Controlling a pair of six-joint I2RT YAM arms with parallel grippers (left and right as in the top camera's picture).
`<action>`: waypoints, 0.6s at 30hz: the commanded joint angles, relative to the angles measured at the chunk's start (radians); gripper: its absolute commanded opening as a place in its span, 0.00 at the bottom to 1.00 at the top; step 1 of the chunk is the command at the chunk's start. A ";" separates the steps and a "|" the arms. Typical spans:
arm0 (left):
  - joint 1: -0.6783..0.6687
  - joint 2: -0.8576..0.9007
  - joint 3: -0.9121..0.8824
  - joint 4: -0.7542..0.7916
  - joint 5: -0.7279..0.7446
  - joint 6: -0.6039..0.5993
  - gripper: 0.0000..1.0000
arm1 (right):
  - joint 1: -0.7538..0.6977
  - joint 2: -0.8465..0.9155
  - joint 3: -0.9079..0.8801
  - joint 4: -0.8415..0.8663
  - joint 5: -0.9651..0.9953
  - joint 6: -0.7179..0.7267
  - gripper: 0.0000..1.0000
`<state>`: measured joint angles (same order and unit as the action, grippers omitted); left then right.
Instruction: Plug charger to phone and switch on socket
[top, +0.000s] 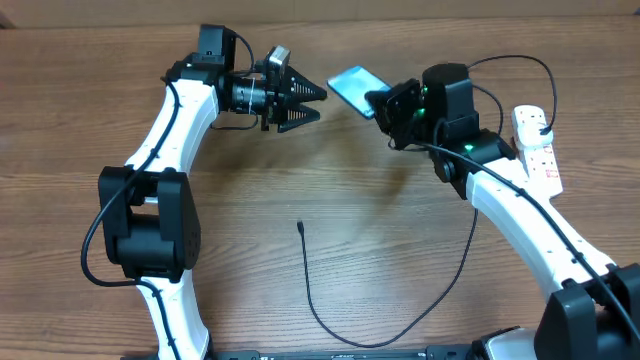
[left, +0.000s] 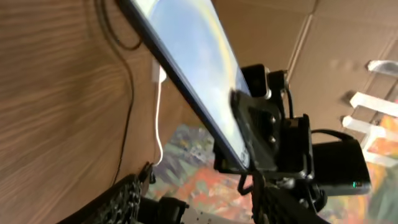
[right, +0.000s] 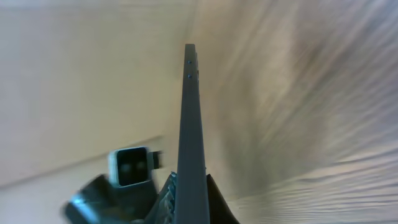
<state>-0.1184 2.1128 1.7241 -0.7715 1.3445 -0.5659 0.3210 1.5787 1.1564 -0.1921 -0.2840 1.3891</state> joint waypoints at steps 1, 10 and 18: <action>-0.007 0.000 0.018 0.076 0.062 -0.120 0.60 | 0.029 -0.052 0.024 0.066 0.042 0.163 0.04; -0.013 0.000 0.018 0.326 0.032 -0.519 0.60 | 0.120 -0.051 0.024 0.113 0.200 0.304 0.04; -0.053 0.000 0.018 0.365 -0.050 -0.700 0.57 | 0.160 -0.050 0.024 0.170 0.272 0.340 0.04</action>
<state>-0.1452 2.1128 1.7248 -0.4107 1.3354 -1.1595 0.4728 1.5681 1.1564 -0.0593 -0.0570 1.7069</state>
